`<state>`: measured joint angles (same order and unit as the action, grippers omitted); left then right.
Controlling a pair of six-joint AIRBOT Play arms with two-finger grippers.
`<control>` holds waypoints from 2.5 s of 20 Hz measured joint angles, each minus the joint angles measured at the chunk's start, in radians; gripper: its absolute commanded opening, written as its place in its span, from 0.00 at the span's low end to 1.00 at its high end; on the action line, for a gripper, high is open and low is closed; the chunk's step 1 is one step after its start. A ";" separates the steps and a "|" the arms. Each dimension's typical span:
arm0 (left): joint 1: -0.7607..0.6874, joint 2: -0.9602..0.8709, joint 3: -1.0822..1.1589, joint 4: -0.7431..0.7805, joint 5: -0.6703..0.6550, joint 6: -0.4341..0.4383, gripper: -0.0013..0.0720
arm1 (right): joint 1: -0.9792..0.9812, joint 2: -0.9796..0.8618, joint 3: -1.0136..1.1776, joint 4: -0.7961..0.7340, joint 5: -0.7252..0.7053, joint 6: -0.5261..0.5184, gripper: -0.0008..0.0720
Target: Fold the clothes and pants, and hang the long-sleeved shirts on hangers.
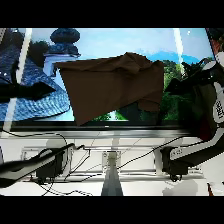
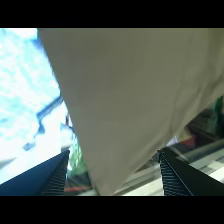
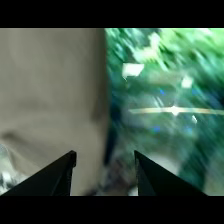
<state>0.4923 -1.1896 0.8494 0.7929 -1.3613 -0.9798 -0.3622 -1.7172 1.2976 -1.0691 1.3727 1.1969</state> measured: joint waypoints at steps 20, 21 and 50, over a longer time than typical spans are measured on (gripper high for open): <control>-0.373 -0.138 -0.327 0.006 0.123 -0.011 0.64 | 0.069 0.000 -0.041 0.060 -0.137 -0.039 0.60; -0.376 -0.143 -0.310 0.016 0.113 -0.010 0.64 | 0.069 0.000 -0.041 0.055 -0.137 -0.039 0.60; -0.513 -0.161 0.247 -0.008 0.130 -0.015 0.04 | 0.069 0.001 -0.041 -0.098 -0.047 -0.039 0.60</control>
<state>-0.0212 -1.3506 1.0962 0.7849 -1.2312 -0.9951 -0.2932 -1.7161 1.2568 -1.1675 1.3254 1.1580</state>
